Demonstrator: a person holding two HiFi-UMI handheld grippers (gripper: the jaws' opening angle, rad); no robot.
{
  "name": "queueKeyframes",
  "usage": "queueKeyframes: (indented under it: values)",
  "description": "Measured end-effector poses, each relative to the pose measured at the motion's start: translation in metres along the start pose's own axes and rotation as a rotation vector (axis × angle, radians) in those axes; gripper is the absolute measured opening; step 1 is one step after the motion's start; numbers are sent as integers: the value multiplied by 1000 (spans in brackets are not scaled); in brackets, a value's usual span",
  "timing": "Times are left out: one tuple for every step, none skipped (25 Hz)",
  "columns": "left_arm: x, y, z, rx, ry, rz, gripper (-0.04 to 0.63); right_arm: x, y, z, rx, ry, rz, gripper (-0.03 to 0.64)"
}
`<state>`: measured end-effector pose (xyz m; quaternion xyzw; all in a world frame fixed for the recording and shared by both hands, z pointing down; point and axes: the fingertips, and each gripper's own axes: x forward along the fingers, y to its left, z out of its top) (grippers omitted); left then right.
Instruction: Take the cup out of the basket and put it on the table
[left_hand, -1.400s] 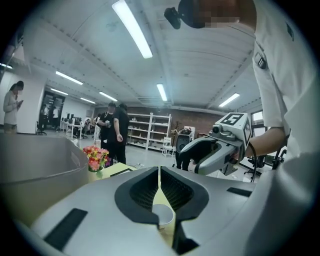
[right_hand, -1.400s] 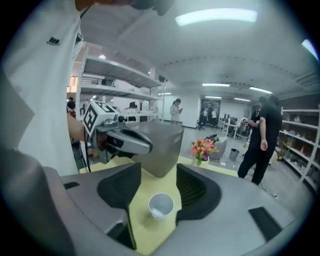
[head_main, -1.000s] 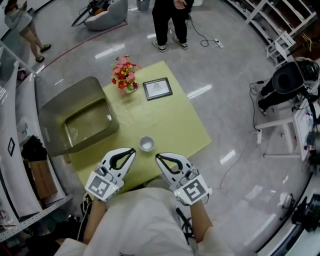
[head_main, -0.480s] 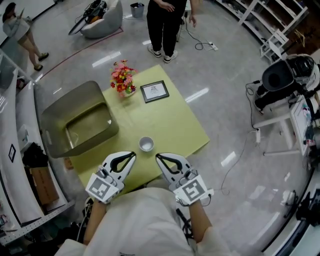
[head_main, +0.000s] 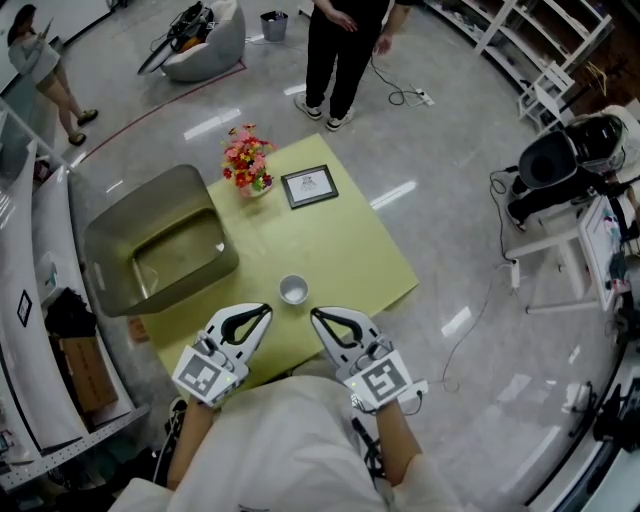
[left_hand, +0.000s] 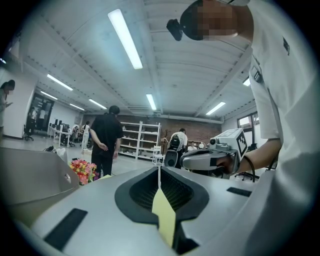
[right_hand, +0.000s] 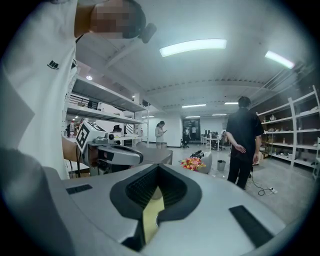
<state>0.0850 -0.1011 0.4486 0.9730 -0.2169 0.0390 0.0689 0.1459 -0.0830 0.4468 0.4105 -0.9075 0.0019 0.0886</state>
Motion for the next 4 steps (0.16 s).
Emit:
queueKeyframes:
  values:
    - [0,0,0,1,0,0,23,0,0,0,3,-3,-2,6]
    - [0,1,0,1,1,-1,23,1,0,1,8,-7,-4,6]
    - [0,1,0,1,1,-1,23,1,0,1,13,-9,-7,6]
    - [0,1,0,2,2,-2,23,1,0,2,17,-12,-9,6]
